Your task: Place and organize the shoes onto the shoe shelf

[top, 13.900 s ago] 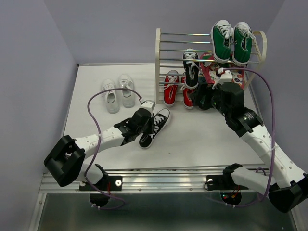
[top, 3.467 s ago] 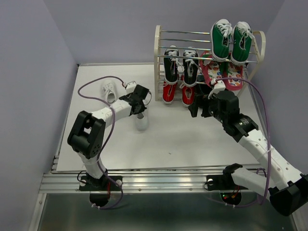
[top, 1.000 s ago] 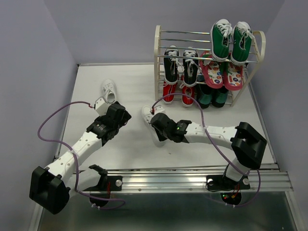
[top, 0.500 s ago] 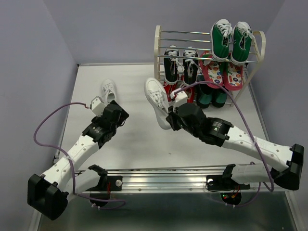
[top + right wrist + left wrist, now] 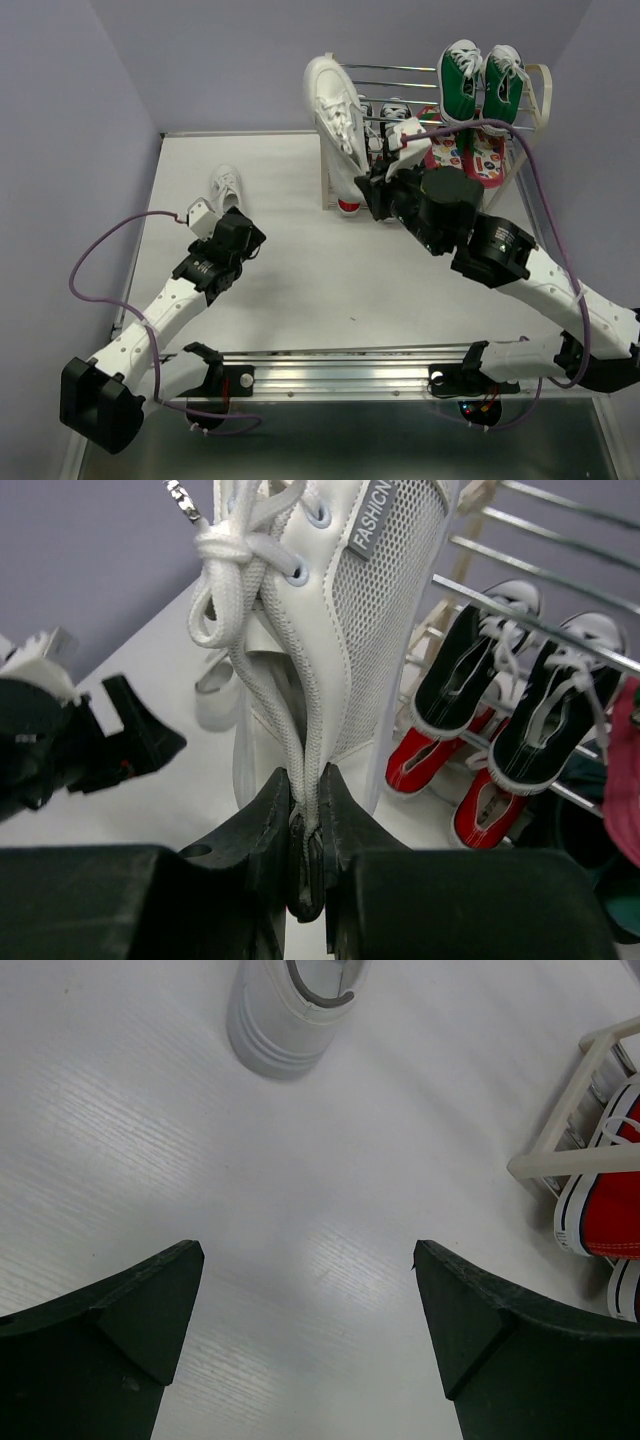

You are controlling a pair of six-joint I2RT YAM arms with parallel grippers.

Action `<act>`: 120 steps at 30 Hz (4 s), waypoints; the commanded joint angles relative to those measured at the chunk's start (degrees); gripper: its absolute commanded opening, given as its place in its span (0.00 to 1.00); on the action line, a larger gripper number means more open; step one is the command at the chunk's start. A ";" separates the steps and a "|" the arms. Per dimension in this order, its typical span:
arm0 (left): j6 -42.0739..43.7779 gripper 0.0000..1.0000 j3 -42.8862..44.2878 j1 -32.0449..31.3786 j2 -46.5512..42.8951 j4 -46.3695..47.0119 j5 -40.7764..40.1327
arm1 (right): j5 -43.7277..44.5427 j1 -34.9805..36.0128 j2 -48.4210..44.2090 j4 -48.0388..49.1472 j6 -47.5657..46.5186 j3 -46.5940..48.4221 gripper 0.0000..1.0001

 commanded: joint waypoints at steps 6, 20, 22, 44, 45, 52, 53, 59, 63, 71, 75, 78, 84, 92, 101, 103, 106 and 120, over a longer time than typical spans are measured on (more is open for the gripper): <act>3.34 0.99 3.61 1.23 1.88 3.04 0.42 | 18.79 -9.22 15.35 6.53 -10.57 23.04 0.01; 4.40 0.99 4.76 1.67 2.50 3.57 1.57 | 12.82 -24.18 23.19 5.39 -6.97 29.65 0.04; 4.40 0.99 5.02 1.76 2.59 3.13 1.57 | 10.80 -26.81 24.07 4.34 -4.78 30.00 0.05; 4.84 0.99 5.37 1.84 4.43 4.10 3.06 | 4.11 -31.23 28.03 -8.23 3.32 39.31 0.07; 4.84 0.99 5.37 1.84 4.70 4.18 3.23 | 4.02 -31.75 28.12 -8.67 3.32 39.75 0.07; 5.02 0.99 5.46 1.76 5.31 4.53 3.50 | 2.18 -31.75 30.22 -12.53 4.55 43.17 0.09; 5.02 0.99 5.46 1.84 5.32 4.54 3.41 | 2.00 -31.75 30.58 -13.50 4.90 43.79 0.10; 5.28 0.99 5.46 1.84 5.75 4.62 3.50 | 0.51 -32.28 32.16 -16.93 6.49 47.05 0.13; 5.37 0.99 5.37 1.84 6.11 4.62 3.50 | 0.68 -32.80 32.51 -17.46 7.28 47.14 0.15; 5.37 0.99 5.28 1.84 6.28 4.54 3.50 | 2.88 -32.81 33.22 -17.29 7.72 47.49 0.23; 5.37 0.99 5.29 1.93 6.11 4.45 3.32 | 2.88 -32.81 33.83 -17.29 7.19 47.49 0.30; 5.20 0.99 5.29 1.84 6.11 4.36 3.24 | 2.62 -32.81 33.83 -17.29 7.19 47.23 0.36; 5.20 0.99 5.29 1.84 6.02 4.18 2.97 | 2.18 -32.81 33.74 -16.85 6.84 46.52 0.41; 5.11 0.99 6.51 2.63 6.72 3.75 1.66 | 1.38 -32.81 32.69 -16.24 5.88 44.85 0.78; 7.48 0.99 10.47 7.81 13.22 6.38 2.44 | -1.69 -32.81 27.60 -12.90 0.88 39.86 1.00; 8.00 0.99 11.96 10.35 15.76 6.99 2.88 | -2.92 -32.81 24.45 -10.44 -1.50 37.22 1.00; 10.37 0.99 13.89 13.78 18.66 10.32 2.97 | -5.64 -32.81 19.44 -6.93 -5.63 31.86 1.00; 28.56 0.99 20.40 18.63 37.83 18.94 14.91 | -20.23 -32.81 5.45 -2.79 -8.72 17.61 1.00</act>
